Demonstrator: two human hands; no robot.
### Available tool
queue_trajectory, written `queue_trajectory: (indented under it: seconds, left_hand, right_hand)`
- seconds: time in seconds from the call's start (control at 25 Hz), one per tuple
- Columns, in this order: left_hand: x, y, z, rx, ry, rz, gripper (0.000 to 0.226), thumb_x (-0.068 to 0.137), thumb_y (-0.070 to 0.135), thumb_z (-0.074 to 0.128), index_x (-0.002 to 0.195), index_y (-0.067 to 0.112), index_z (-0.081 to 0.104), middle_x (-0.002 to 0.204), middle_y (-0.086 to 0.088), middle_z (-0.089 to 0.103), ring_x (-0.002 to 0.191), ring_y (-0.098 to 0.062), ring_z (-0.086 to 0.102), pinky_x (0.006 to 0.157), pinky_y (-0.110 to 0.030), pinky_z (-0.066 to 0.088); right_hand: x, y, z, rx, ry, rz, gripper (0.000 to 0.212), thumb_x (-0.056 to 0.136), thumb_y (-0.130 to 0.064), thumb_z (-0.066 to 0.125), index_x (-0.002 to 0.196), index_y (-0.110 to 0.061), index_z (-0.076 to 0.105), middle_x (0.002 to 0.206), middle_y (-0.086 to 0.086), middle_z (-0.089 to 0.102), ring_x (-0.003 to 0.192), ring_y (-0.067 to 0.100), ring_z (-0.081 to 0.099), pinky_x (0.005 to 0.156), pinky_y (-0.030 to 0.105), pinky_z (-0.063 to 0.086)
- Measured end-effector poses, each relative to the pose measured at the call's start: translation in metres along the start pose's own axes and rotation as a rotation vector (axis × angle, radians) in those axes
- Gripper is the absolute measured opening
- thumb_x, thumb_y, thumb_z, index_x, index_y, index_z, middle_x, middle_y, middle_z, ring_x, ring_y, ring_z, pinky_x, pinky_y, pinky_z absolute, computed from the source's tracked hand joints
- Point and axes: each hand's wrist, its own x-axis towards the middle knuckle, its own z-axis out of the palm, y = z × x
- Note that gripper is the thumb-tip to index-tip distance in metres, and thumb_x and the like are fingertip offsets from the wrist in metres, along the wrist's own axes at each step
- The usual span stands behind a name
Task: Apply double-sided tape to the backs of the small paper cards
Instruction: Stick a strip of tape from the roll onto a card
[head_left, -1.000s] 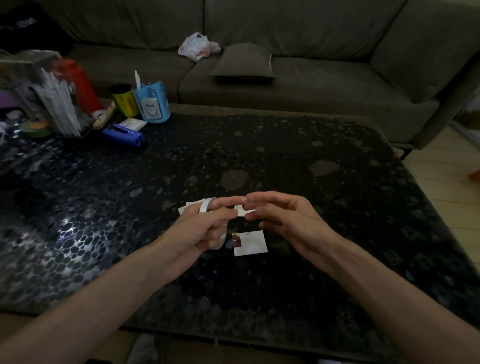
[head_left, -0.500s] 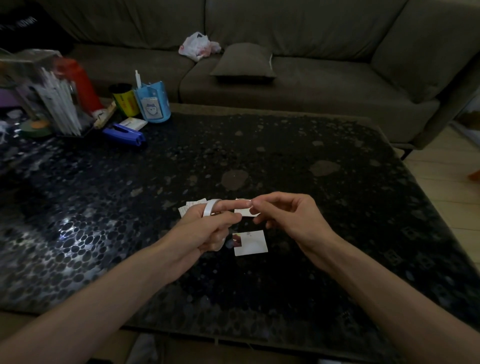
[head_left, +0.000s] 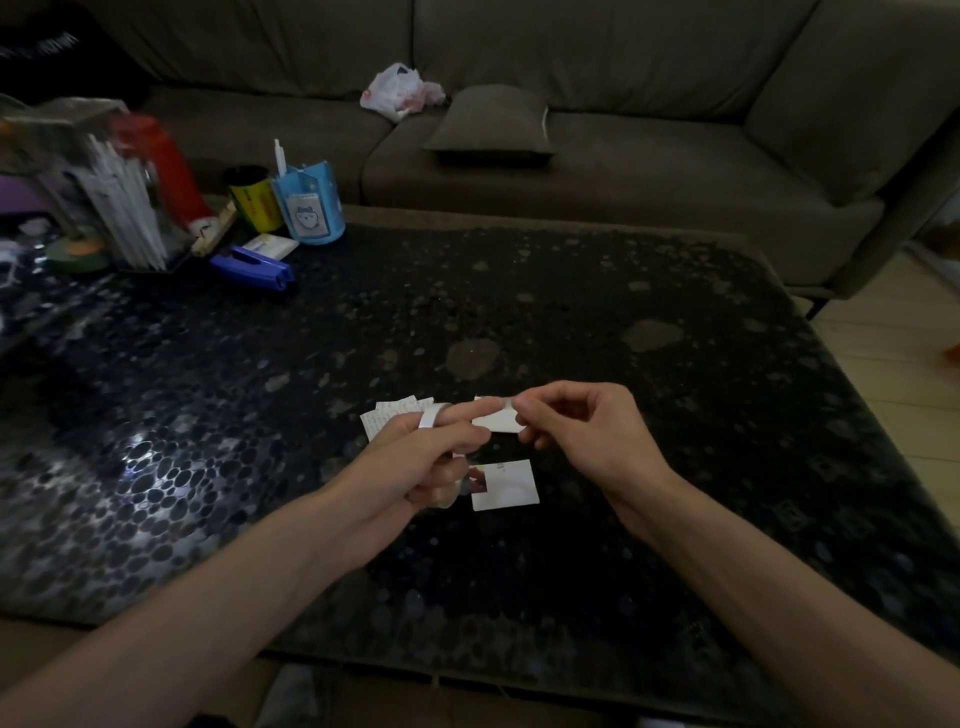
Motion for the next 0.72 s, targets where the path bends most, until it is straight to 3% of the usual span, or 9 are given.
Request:
queue_trajectory:
  seconds: [0.16, 0.24, 0.28, 0.36, 0.4, 0.44, 0.52, 0.6, 0.72]
  left_hand:
    - [0.004, -0.002, -0.011, -0.085, 0.109, -0.039, 0.047, 0.095, 0.012, 0.066, 0.137, 0.031, 0.059, 0.064, 0.009, 0.039, 0.051, -0.006, 0.028, 0.044, -0.020, 0.024]
    - [0.004, 0.000, -0.020, 0.059, 0.146, 0.005, 0.054, 0.096, 0.013, 0.067, 0.143, 0.036, 0.054, 0.065, 0.010, 0.048, 0.051, -0.005, 0.035, 0.045, -0.020, 0.029]
    - [0.003, 0.001, -0.022, 0.212, 0.137, 0.062, 0.046, 0.096, 0.013, 0.068, 0.135, 0.036, 0.062, 0.070, 0.015, 0.058, 0.051, -0.003, 0.042, 0.047, -0.019, 0.034]
    - [-0.001, -0.002, -0.023, 0.550, 0.127, 0.218, 0.016, 0.094, 0.013, 0.071, 0.094, 0.027, 0.078, 0.112, 0.023, 0.072, 0.061, 0.004, 0.060, 0.054, -0.015, 0.043]
    - [-0.004, -0.005, -0.024, 0.719, 0.129, 0.294, 0.013, 0.092, 0.016, 0.072, 0.085, 0.026, 0.076, 0.127, 0.018, 0.070, 0.067, 0.005, 0.064, 0.057, -0.015, 0.046]
    - [-0.007, -0.011, -0.026, 0.892, 0.134, 0.340, 0.010, 0.090, 0.023, 0.073, 0.086, 0.031, 0.072, 0.123, 0.013, 0.073, 0.066, 0.002, 0.065, 0.058, -0.020, 0.050]
    - [-0.011, -0.019, -0.031, 1.160, 0.144, 0.382, 0.011, 0.089, 0.036, 0.071, 0.093, 0.041, 0.062, 0.094, 0.015, 0.074, 0.063, -0.002, 0.062, 0.057, -0.028, 0.051]
    - [-0.013, -0.026, -0.039, 1.281, 0.104, 0.421, 0.020, 0.090, 0.044, 0.068, 0.106, 0.050, 0.057, 0.083, 0.024, 0.065, 0.070, 0.007, 0.056, 0.056, -0.020, 0.043]
    - [-0.013, -0.034, -0.050, 1.450, -0.003, 0.417, 0.057, 0.094, 0.061, 0.051, 0.148, 0.064, 0.033, 0.107, 0.032, 0.042, 0.095, 0.012, 0.041, 0.071, -0.017, 0.044]
  right_hand:
    - [0.001, 0.000, -0.003, 0.015, 0.034, 0.027, 0.006, 0.095, -0.029, 0.074, 0.093, -0.031, 0.080, 0.086, -0.015, 0.077, 0.082, 0.002, 0.074, 0.076, 0.030, 0.063]
    - [0.000, 0.001, -0.005, 0.033, 0.011, 0.058, 0.006, 0.095, -0.027, 0.074, 0.094, -0.028, 0.080, 0.085, -0.014, 0.078, 0.082, 0.003, 0.075, 0.076, 0.029, 0.063]
    - [-0.001, 0.002, -0.005, 0.049, -0.004, 0.084, 0.007, 0.094, -0.024, 0.074, 0.094, -0.026, 0.080, 0.085, -0.012, 0.079, 0.081, 0.004, 0.076, 0.076, 0.028, 0.062]
    - [-0.002, 0.003, -0.006, 0.070, -0.030, 0.133, 0.007, 0.094, -0.022, 0.074, 0.094, -0.023, 0.081, 0.085, -0.009, 0.079, 0.081, 0.005, 0.076, 0.074, 0.025, 0.062]
    - [-0.002, 0.003, -0.006, 0.074, -0.044, 0.148, 0.007, 0.094, -0.022, 0.074, 0.095, -0.022, 0.081, 0.085, -0.009, 0.080, 0.082, 0.005, 0.077, 0.072, 0.023, 0.061]
    - [-0.002, 0.003, -0.006, 0.080, -0.055, 0.162, 0.009, 0.095, -0.024, 0.073, 0.095, -0.022, 0.082, 0.086, -0.009, 0.080, 0.082, 0.005, 0.077, 0.070, 0.021, 0.061]
    - [-0.003, 0.003, -0.004, 0.105, -0.065, 0.202, 0.016, 0.099, -0.028, 0.068, 0.097, -0.020, 0.082, 0.087, -0.008, 0.080, 0.083, 0.006, 0.077, 0.068, 0.019, 0.060]
    - [-0.004, 0.004, -0.003, 0.136, -0.091, 0.267, 0.022, 0.101, -0.031, 0.065, 0.098, -0.017, 0.083, 0.089, -0.004, 0.081, 0.083, 0.009, 0.078, 0.068, 0.020, 0.060]
    - [-0.005, 0.005, -0.002, 0.180, -0.171, 0.399, 0.028, 0.102, -0.033, 0.066, 0.094, -0.013, 0.085, 0.091, 0.003, 0.081, 0.073, 0.011, 0.077, 0.064, 0.020, 0.058]
